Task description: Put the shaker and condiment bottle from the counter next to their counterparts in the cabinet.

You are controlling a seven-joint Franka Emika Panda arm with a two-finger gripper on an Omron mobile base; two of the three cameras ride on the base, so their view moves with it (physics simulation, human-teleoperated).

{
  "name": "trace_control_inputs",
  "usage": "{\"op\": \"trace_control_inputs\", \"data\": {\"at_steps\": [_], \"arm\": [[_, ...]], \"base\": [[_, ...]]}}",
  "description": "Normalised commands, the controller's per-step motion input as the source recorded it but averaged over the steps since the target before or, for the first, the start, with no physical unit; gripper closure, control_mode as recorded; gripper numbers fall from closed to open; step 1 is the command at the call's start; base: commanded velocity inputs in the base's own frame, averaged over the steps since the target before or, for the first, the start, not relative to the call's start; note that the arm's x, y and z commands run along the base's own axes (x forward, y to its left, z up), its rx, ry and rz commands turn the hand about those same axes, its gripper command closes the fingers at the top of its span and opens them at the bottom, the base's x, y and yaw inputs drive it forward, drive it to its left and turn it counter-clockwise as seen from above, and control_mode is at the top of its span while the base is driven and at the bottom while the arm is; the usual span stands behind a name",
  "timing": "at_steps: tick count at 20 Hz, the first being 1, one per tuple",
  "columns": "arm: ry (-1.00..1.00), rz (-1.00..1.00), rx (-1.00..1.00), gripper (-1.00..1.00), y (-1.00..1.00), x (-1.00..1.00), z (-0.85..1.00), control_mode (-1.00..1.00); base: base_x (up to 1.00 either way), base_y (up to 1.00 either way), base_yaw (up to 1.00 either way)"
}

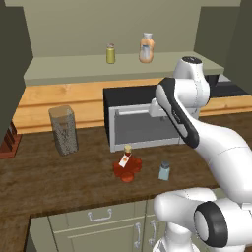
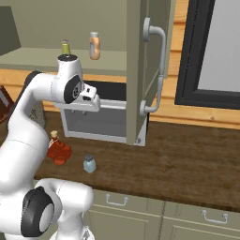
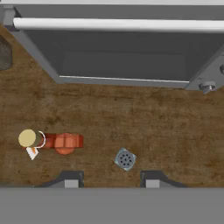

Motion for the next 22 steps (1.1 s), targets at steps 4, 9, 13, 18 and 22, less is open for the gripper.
{"op": "trace_control_inputs", "data": {"at_steps": [4, 9, 13, 18, 22], "arm": [[0.03, 0.02, -0.01, -1.00, 0.20, 0.00, -0.11, -1.00], [0.02, 0.04, -0.05, -1.00, 0.32, 0.00, -0.27, -1.00], [-0.07, -0.23, -0.14, -1.00, 0.42, -0.28, -0.02, -1.00], [-0.19, -0.40, -0.15, -1.00, 0.39, -0.41, 0.05, -1.00], [-0.26, -0.53, -0.15, -1.00, 0.34, -0.39, 0.00, -1.00]], "base": [[0.00, 0.00, 0.00], [0.00, 0.00, 0.00], [0.00, 0.00, 0.00], [0.00, 0.00, 0.00], [0.00, 0.00, 0.00]]}}
